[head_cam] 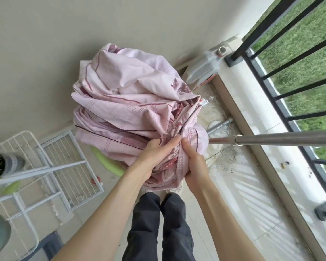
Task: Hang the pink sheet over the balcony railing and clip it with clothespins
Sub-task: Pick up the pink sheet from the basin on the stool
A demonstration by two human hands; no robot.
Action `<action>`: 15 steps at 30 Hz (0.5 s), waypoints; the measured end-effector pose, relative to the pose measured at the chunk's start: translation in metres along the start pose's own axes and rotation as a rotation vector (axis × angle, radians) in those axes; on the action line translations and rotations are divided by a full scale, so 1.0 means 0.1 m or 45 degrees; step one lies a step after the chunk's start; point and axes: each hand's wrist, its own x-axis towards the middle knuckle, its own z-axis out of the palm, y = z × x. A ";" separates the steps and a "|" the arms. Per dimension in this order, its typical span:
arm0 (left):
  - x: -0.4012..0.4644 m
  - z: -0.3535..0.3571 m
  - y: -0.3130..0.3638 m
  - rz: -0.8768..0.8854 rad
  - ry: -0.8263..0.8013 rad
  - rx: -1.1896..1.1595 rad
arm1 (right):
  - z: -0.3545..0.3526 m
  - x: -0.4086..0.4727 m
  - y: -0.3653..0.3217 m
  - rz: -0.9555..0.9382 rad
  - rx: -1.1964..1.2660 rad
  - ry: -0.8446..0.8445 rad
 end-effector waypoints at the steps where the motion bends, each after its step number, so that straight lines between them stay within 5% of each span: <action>1: -0.09 0.01 0.03 0.046 0.062 0.043 | 0.03 -0.06 -0.02 -0.018 -0.025 0.009; 15: -1.68 -0.31 1.12 0.667 0.327 0.171 | 1.05 -1.53 -0.95 -0.644 -0.612 -0.265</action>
